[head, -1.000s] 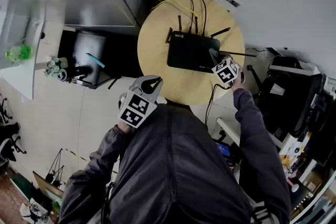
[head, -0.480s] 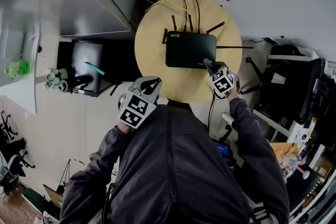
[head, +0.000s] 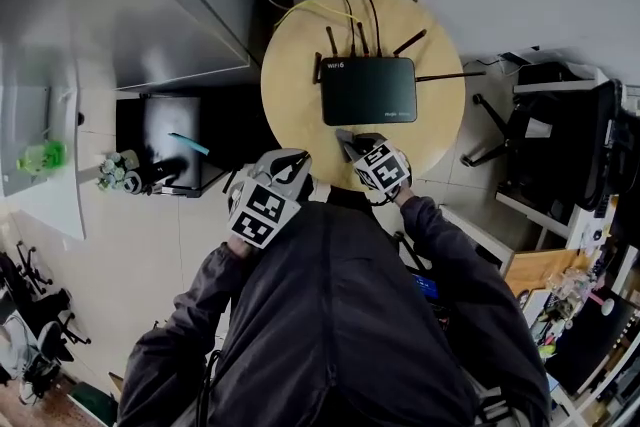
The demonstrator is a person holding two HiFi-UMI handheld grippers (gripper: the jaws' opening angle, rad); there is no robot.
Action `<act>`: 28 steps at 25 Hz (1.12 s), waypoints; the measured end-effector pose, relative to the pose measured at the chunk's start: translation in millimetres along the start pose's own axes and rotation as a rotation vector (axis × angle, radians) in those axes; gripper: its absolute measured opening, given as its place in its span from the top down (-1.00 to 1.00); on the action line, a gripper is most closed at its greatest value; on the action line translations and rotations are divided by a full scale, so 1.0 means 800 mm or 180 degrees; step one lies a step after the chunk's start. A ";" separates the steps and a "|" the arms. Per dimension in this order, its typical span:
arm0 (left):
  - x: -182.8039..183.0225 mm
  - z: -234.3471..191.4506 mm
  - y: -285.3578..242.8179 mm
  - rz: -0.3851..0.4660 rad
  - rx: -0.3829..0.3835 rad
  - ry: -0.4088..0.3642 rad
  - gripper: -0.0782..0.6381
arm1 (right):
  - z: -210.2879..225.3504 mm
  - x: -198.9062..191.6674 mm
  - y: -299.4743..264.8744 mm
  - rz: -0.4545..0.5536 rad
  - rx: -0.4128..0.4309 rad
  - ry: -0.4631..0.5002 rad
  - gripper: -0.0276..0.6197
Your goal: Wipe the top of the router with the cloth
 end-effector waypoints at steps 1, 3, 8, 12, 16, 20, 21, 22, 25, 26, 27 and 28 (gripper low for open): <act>-0.001 -0.002 0.003 -0.0008 -0.0010 -0.0021 0.78 | -0.007 0.000 -0.010 0.0005 0.0011 -0.0075 0.84; -0.006 -0.006 0.008 -0.0033 -0.0030 -0.0049 0.78 | -0.015 0.002 -0.029 0.0043 0.0032 -0.0321 0.84; -0.012 -0.009 0.014 -0.0079 -0.0081 -0.0109 0.78 | -0.011 0.007 -0.056 0.0257 0.0025 -0.1248 0.84; -0.014 -0.009 0.016 -0.0089 -0.0122 -0.0157 0.78 | 0.002 0.001 -0.056 0.0340 -0.0054 -0.1683 0.84; -0.011 -0.004 0.012 -0.0091 -0.0177 -0.0201 0.78 | 0.027 -0.011 -0.043 0.0406 -0.0178 -0.1921 0.84; -0.008 0.004 0.006 -0.0096 -0.0215 -0.0240 0.78 | 0.059 -0.024 -0.024 0.0495 -0.0291 -0.2143 0.84; -0.007 0.006 0.004 -0.0100 -0.0223 -0.0245 0.78 | 0.066 -0.028 -0.018 0.0507 -0.0318 -0.2182 0.84; -0.006 0.008 0.002 -0.0105 -0.0227 -0.0247 0.78 | 0.074 -0.032 -0.013 0.0513 -0.0346 -0.2209 0.84; -0.002 0.015 -0.005 -0.0119 -0.0237 -0.0241 0.78 | 0.097 -0.046 0.005 0.0527 -0.0432 -0.2255 0.84; -0.001 0.017 -0.008 -0.0123 -0.0240 -0.0241 0.78 | 0.105 -0.051 0.010 0.0531 -0.0457 -0.2275 0.84; 0.001 0.019 -0.011 -0.0129 -0.0245 -0.0243 0.78 | 0.112 -0.056 0.016 0.0533 -0.0479 -0.2294 0.84; 0.002 0.022 -0.014 -0.0136 -0.0251 -0.0245 0.78 | 0.119 -0.061 0.022 0.0533 -0.0501 -0.2310 0.84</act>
Point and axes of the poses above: the fingertips, and each gripper's own axes: y backward along the fingers, z to its right, x out of its top, the point moved 1 cm from there along y, backward along the fingers, and after that the axes turned 5 degrees about z, right-handed, at the moved point
